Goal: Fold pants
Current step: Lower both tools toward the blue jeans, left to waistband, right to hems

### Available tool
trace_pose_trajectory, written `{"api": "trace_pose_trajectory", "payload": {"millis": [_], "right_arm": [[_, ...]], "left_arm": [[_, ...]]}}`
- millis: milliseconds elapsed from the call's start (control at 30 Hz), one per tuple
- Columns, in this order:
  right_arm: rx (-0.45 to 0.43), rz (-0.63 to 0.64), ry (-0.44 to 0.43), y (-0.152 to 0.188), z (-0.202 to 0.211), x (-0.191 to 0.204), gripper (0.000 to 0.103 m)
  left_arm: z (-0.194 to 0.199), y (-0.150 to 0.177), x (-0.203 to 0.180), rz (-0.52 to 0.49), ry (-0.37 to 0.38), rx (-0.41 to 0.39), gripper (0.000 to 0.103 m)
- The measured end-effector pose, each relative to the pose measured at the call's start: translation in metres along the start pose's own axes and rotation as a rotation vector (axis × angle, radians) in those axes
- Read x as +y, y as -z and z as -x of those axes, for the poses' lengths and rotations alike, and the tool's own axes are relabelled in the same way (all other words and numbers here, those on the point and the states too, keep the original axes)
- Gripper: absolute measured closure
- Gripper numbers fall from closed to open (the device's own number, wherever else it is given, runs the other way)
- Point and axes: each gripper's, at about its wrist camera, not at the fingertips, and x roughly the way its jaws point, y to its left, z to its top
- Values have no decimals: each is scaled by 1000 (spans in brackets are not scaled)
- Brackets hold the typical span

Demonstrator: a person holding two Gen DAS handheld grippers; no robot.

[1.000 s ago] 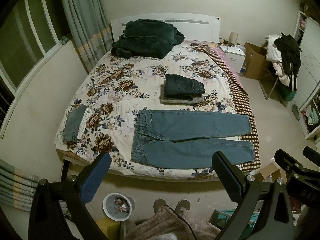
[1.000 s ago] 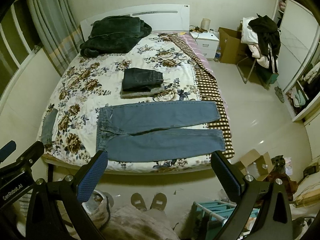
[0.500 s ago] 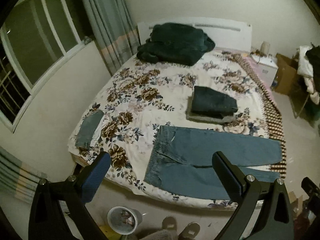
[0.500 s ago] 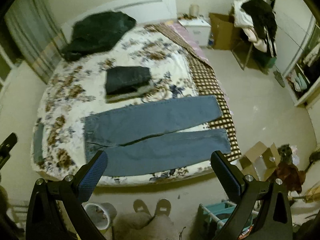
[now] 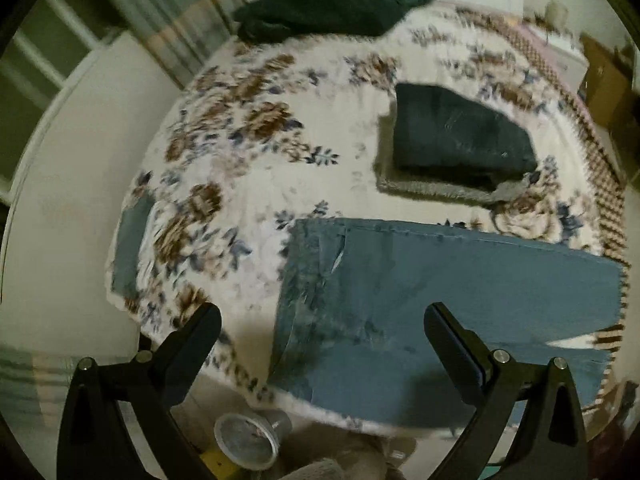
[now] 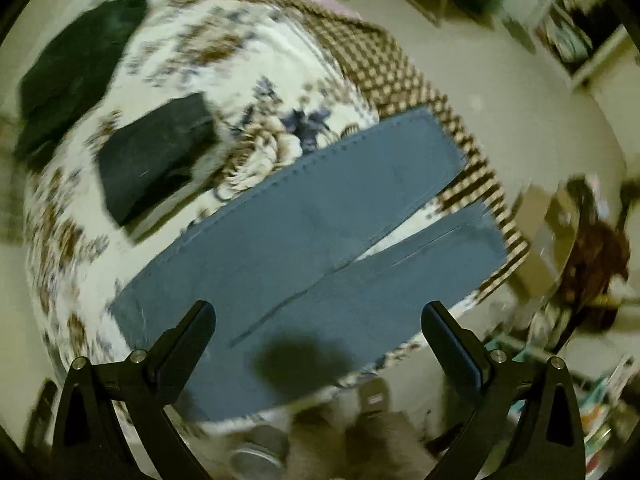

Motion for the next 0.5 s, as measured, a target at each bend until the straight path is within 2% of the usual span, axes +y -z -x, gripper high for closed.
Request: {"api": "trace_pose_trajectory", "payload": {"millis": [100,300,400,500], "right_arm": [[86,-92,12,-43,-85,14,0],[156,-231,35,-103,-214,26,0],[190,-301,40,-122,-260,22,0],[208,-351,47,-139,-294,17,0]], "left_arm": [[-50,-26,-25,-74,-11,7,0],[-150,-68,-87,-269,-2,-19,0],[-195,-82,-120,-391,41,-30,0],[-240,-88,-152,-525,74,12,1]]}}
